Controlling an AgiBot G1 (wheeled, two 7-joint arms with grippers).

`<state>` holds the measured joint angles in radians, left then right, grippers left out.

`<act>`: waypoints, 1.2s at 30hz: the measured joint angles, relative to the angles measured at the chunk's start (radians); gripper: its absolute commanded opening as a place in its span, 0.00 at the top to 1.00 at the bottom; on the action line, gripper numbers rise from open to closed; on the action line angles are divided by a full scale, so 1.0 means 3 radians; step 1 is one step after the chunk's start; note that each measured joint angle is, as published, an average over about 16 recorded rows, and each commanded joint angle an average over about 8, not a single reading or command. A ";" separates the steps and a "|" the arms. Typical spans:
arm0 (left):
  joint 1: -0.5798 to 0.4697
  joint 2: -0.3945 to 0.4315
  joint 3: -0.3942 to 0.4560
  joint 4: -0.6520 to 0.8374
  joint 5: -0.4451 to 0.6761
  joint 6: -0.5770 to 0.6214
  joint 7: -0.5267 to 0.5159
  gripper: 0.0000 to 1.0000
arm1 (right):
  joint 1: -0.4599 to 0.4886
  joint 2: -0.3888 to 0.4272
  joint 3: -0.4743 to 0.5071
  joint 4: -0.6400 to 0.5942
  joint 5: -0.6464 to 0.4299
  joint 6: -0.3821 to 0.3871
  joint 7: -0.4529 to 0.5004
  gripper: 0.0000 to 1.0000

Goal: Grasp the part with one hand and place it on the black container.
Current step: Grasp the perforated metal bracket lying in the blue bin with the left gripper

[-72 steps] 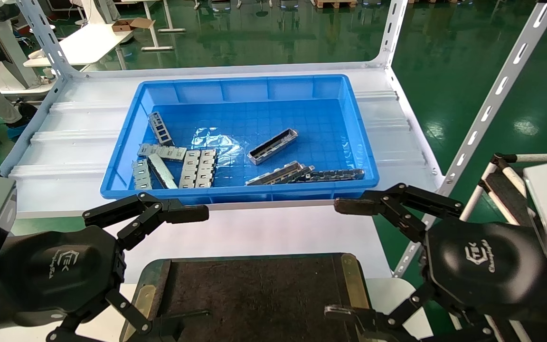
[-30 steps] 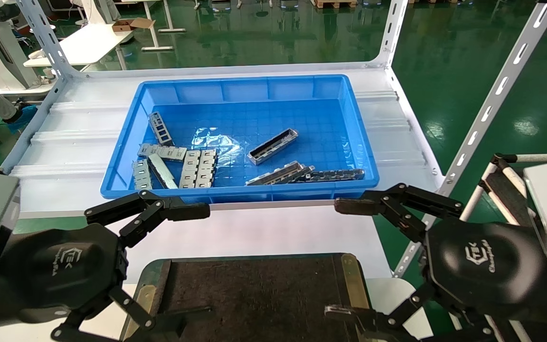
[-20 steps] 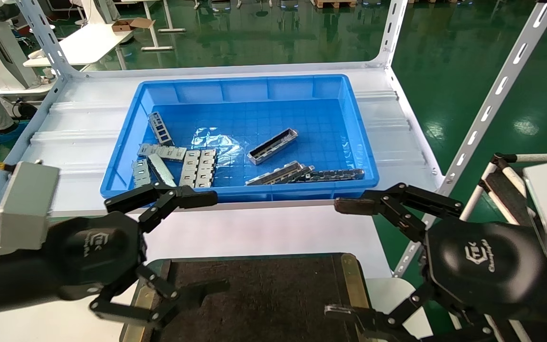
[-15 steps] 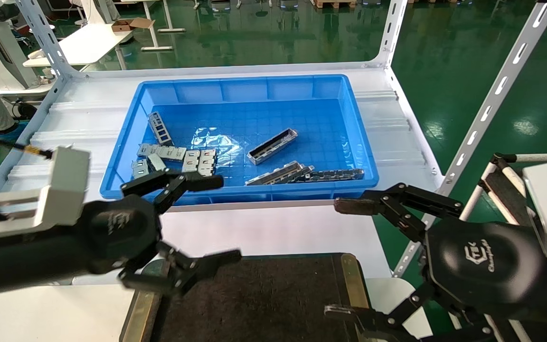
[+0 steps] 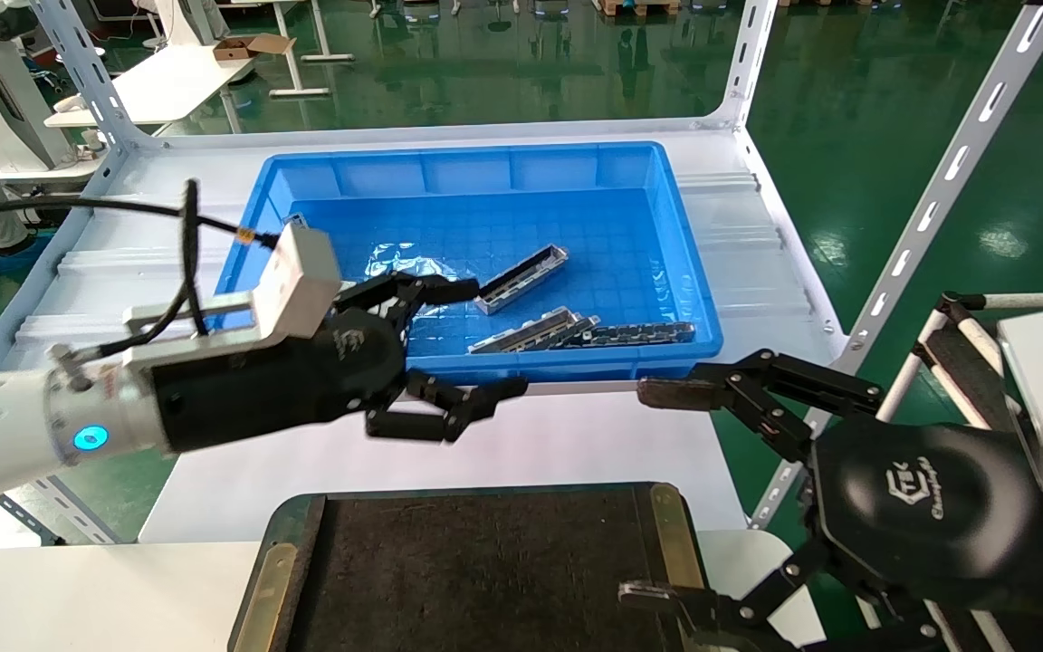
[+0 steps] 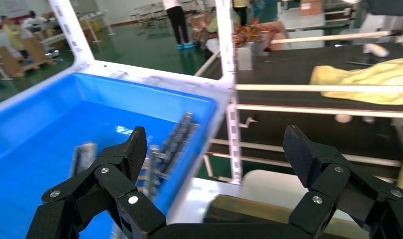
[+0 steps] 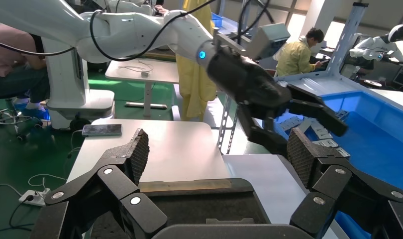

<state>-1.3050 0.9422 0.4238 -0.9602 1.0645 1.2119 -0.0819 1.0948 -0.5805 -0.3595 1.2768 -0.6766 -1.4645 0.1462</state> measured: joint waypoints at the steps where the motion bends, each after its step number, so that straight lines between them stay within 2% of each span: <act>1: -0.0044 0.0055 0.0018 0.0082 0.0041 -0.0036 0.0034 0.00 | 0.0000 0.0000 0.0000 0.0000 0.0000 0.0000 0.0000 0.00; 13: -0.0593 0.0723 0.0150 0.1257 0.0447 -0.0588 0.0580 0.00 | 0.0000 0.0000 -0.0001 0.0000 0.0000 0.0000 0.0000 0.00; 23: -0.0952 0.1187 0.0162 0.2202 0.0548 -0.0993 0.1038 0.00 | 0.0000 0.0000 -0.0001 0.0000 0.0001 0.0000 -0.0001 0.00; 29: -0.1045 0.1345 0.0204 0.2502 0.0542 -0.1148 0.1175 0.00 | 0.0000 0.0001 -0.0001 0.0000 0.0001 0.0001 -0.0001 0.00; 36: -0.1034 0.1412 0.0316 0.2575 0.0485 -0.1298 0.1168 0.00 | 0.0000 0.0001 -0.0002 0.0000 0.0001 0.0001 -0.0001 0.00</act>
<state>-1.6151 1.3659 0.5186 -0.1878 1.2099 0.8226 0.2685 1.0950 -0.5803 -0.3600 1.2768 -0.6762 -1.4643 0.1459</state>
